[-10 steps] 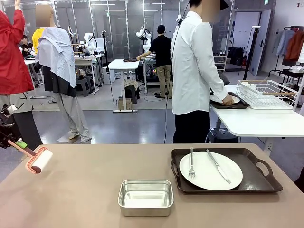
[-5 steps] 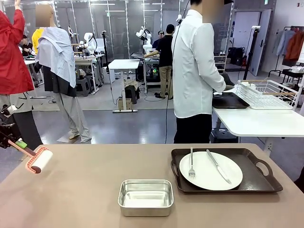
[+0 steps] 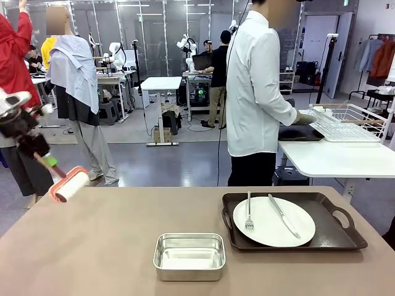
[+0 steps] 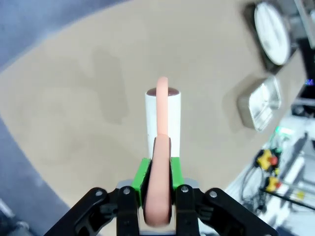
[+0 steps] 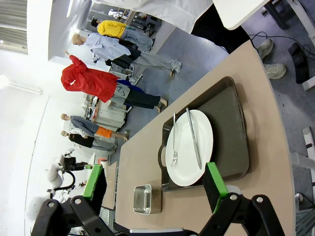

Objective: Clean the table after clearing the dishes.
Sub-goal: Place the Lint Roller back on top of the Airtight Container.

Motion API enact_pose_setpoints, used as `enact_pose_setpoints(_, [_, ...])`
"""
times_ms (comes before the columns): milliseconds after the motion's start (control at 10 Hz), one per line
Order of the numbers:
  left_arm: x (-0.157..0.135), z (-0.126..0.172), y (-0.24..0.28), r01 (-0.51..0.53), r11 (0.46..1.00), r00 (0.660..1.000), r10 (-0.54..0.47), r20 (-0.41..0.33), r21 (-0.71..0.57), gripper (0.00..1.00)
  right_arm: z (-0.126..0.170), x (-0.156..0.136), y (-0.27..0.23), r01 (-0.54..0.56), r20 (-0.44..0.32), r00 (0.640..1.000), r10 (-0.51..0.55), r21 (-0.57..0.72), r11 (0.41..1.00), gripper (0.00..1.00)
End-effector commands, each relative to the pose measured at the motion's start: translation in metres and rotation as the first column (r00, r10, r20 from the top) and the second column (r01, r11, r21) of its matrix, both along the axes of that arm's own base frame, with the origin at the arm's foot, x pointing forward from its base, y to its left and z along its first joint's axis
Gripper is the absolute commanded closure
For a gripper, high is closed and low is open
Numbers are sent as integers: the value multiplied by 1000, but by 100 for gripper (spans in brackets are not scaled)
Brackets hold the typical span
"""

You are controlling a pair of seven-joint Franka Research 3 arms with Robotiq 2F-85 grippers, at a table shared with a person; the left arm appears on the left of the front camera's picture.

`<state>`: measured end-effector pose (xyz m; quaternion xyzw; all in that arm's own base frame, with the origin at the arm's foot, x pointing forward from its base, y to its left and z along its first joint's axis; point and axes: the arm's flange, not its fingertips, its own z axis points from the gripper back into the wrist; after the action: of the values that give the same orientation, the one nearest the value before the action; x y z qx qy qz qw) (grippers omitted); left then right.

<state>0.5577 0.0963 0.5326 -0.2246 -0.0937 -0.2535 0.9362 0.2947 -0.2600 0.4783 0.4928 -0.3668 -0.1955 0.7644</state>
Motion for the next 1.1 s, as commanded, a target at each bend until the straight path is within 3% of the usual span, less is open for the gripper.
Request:
enact_pose_setpoints(0, [-7,43,-60,241,964,965,-250,82,112,78,0,-1,0,0,31,1000,0,-4,1000,0])
enact_pose_setpoints(100, [-10,59,-100,354,921,922,-373,104,165,78,0,-1,0,0,31,1000,0,-4,1000,0])
enact_pose_setpoints(300, [-23,68,-181,554,791,809,-585,56,260,78,0,-1,0,0,31,1000,0,-4,1000,0])
enact_pose_setpoints(400, [-33,66,-223,634,718,741,-670,40,288,78,0,-1,0,0,31,1000,0,-4,1000,0])
enact_pose_setpoints(500, [-46,63,-252,669,664,703,-711,5,334,78,0,-1,0,0,31,1000,0,-4,1000,0])
enact_pose_setpoints(600, [-60,58,-271,684,623,681,-732,-25,380,78,0,-1,0,0,31,1000,0,-4,1000,0])
enact_pose_setpoints(700, [-72,57,-281,694,614,668,-744,-17,376,78,0,-1,0,0,31,1000,0,-4,1000,0])
enact_pose_setpoints(800, [-79,70,-272,680,627,675,-737,9,381,78,0,-1,0,0,31,1000,0,-4,1000,0])
enact_pose_setpoints(900, [-61,57,-298,699,627,674,-739,-23,344,78,0,-1,0,0,31,1000,0,-4,1000,0])
enact_pose_setpoints(1000, [-61,57,-298,699,627,674,-739,-23,344,78,0,-1,0,0,31,1000,0,-4,1000,0])
